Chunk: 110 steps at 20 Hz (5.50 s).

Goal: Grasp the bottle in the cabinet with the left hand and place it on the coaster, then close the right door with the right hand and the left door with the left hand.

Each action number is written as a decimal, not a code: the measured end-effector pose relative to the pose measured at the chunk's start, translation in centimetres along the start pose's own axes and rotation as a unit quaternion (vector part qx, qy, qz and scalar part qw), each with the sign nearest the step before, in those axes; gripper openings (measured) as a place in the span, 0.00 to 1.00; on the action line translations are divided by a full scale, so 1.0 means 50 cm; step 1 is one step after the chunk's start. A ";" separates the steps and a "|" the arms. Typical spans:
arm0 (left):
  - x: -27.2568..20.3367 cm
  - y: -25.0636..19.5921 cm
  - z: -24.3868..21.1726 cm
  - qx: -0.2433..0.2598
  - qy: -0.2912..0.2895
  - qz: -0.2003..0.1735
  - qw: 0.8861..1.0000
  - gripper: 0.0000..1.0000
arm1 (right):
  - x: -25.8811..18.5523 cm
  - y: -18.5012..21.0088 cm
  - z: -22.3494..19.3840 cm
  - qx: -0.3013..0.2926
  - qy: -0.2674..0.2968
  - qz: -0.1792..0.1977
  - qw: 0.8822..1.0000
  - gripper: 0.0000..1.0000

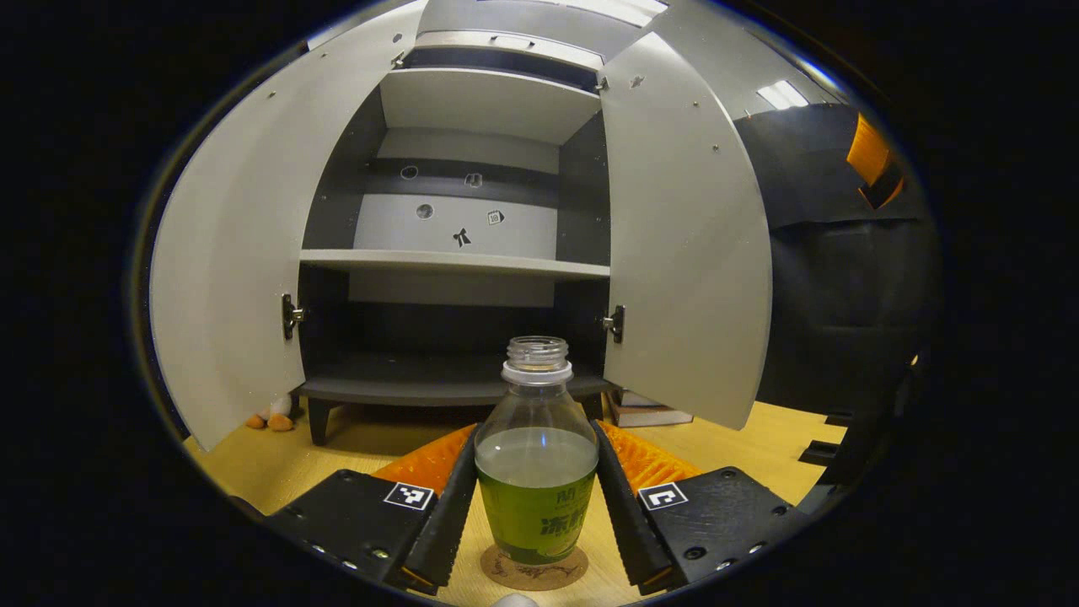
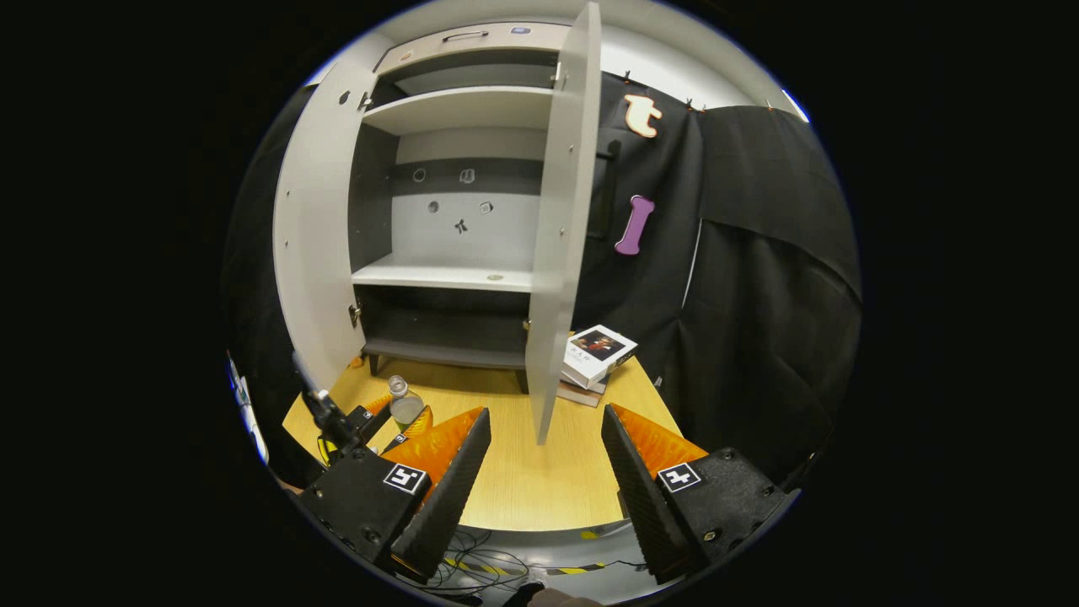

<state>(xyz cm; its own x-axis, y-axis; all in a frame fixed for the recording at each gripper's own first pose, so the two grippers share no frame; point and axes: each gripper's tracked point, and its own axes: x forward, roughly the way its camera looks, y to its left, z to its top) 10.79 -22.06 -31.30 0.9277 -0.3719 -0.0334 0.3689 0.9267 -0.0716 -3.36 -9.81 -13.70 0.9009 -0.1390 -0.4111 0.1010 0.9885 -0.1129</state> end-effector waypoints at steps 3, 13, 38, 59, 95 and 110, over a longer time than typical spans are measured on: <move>-0.012 -0.006 -0.032 0.004 -0.013 -0.016 1.000 0.73 | 0.010 0.009 0.004 -0.010 0.002 0.005 1.000 0.82; -0.032 -0.007 0.057 0.050 -0.032 -0.019 0.998 0.97 | 0.000 0.020 -0.005 -0.013 0.006 0.005 1.000 0.82; -0.513 0.282 0.520 0.047 -0.024 0.174 0.983 0.97 | -0.024 -0.124 0.179 0.066 -0.151 -0.037 0.986 0.82; -0.427 0.016 0.592 0.039 -0.040 0.253 0.966 0.96 | 0.195 -0.224 0.425 0.059 -0.175 0.116 0.976 0.80; -0.461 0.231 0.643 0.053 -0.034 0.285 0.956 0.95 | 0.092 0.057 0.291 0.003 -0.142 0.241 0.960 0.80; -0.365 0.696 0.732 0.079 -0.052 0.298 0.950 0.96 | -0.106 0.056 0.150 0.053 -0.133 0.056 0.988 0.80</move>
<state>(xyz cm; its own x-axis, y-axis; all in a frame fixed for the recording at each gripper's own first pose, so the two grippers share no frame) 8.80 18.93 3.29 0.9722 0.2210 0.0773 -0.2270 0.9706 0.0801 -4.69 -5.83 -5.04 0.9865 -0.0215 -0.1623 0.0253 0.9994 0.0215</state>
